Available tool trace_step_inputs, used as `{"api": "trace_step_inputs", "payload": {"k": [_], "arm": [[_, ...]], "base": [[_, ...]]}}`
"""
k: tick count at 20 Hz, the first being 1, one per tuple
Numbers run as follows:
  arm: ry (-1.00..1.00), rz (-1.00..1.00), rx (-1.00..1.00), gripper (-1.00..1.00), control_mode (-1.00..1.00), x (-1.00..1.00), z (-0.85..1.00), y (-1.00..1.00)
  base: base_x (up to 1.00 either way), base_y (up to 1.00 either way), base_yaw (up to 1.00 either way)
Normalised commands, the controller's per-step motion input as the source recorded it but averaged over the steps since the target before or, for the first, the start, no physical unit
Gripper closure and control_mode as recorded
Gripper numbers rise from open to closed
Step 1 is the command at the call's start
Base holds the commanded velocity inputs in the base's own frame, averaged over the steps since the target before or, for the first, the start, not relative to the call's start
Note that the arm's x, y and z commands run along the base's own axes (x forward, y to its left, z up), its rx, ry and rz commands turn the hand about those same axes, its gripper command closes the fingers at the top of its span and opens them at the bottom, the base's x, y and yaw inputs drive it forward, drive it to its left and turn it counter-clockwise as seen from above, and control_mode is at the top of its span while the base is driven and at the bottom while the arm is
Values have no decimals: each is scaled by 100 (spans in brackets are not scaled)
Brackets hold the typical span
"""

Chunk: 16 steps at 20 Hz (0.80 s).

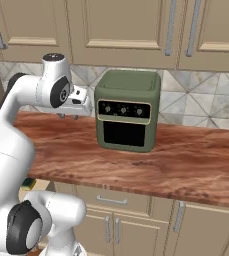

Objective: Restock the sink supplies by placing the sponge and soap dispenser on the counter and next to the sink. Make sure the soap dispenser is upright.

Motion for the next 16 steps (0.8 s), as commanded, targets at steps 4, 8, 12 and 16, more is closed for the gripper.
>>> {"api": "trace_step_inputs", "payload": {"k": [4,8,12,16], "arm": [[0,0,0,-100,100,0,0,0],[0,0,0,-100,100,0,0,0],[0,0,0,-100,100,0,0,0],[0,0,0,-100,100,0,0,0]], "base": [[-2,-1,1],[-35,-16,12],[-63,-27,23],[-45,-43,32]]}}
